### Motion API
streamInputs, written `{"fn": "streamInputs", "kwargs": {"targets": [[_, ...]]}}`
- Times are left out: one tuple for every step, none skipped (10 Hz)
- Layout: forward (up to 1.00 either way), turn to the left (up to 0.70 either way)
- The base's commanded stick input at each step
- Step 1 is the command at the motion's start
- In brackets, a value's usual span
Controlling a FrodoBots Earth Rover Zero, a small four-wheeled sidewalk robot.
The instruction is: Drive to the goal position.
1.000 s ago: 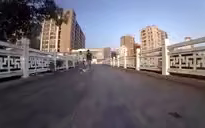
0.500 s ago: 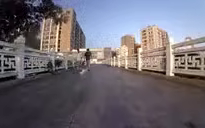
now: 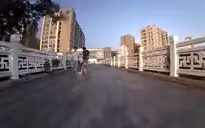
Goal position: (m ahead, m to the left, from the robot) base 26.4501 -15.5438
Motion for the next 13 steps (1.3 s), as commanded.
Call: {"fn": "streamInputs", "kwargs": {"targets": [[0.45, 0.0], [0.45, 0.0], [0.45, 0.0], [0.45, 0.0], [0.45, 0.0], [0.45, 0.0], [0.45, 0.0], [0.45, 0.01], [0.45, 0.02], [0.45, 0.02], [0.45, 0.03], [0.45, 0.04], [0.45, 0.02]]}}
